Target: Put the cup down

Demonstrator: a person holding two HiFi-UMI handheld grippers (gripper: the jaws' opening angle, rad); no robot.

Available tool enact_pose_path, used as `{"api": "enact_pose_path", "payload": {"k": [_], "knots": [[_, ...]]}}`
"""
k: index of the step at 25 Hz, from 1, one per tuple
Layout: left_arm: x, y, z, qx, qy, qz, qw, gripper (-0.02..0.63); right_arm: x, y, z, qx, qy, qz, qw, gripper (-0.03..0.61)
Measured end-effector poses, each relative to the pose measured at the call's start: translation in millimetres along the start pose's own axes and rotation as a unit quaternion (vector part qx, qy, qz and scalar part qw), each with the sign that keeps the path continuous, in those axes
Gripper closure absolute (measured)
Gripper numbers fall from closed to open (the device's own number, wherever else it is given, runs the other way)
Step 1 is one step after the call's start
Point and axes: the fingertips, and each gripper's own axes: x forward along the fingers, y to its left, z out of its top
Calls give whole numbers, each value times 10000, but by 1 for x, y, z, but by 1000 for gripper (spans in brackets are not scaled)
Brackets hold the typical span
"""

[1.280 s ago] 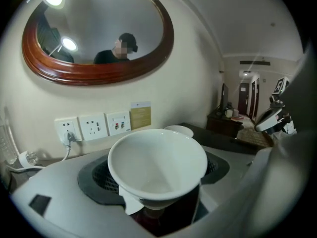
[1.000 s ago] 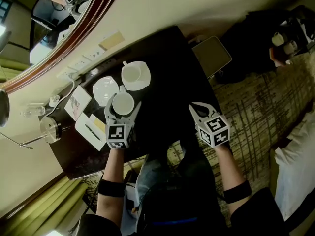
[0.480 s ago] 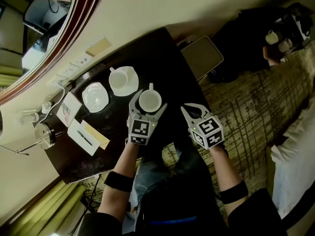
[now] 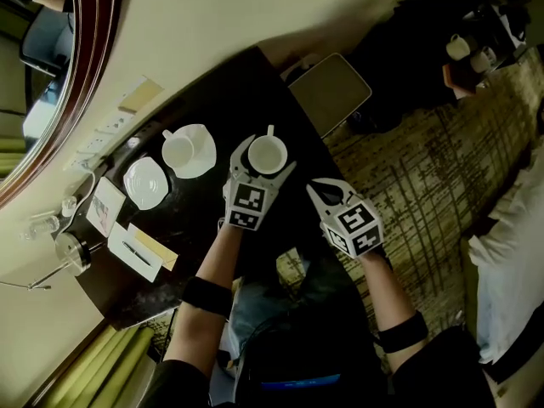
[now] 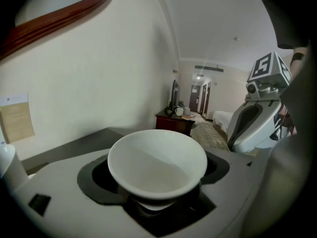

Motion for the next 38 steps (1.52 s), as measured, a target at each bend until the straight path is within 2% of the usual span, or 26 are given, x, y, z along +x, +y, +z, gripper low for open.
{"api": "enact_pose_path", "payload": {"k": [8,18,21,22,23,25,30,36,38], "knots": [[16,-7,-12,4,130,-57,9999,187,-7,-20,-7,123,-2,-81,9999,575],[13,-13,-24,49,158,-6,9999,184,-10,-17,-13,179,-21,-96,9998,575],[12,-16,-26,134,268,-1,9996,156,-13,-16,-15,183,-27,-116,9998,575],[12,-18,-27,127,301,-7,9995,111,-14,-15,-15,186,-30,-123,9997,575],[10,-18,-27,107,316,0,9994,95,-15,-14,-16,191,-35,-130,9997,575],[5,-17,-25,79,322,50,9994,89,-18,-12,-16,200,-51,-143,9997,575],[-27,-18,-13,111,417,193,9989,89,-29,2,-11,148,-95,-122,9998,575],[-98,-25,12,48,518,519,9973,94,-40,39,1,74,-139,122,9998,575],[-124,-24,23,9,517,706,9962,156,-38,54,9,-74,-147,237,9996,575]]}}
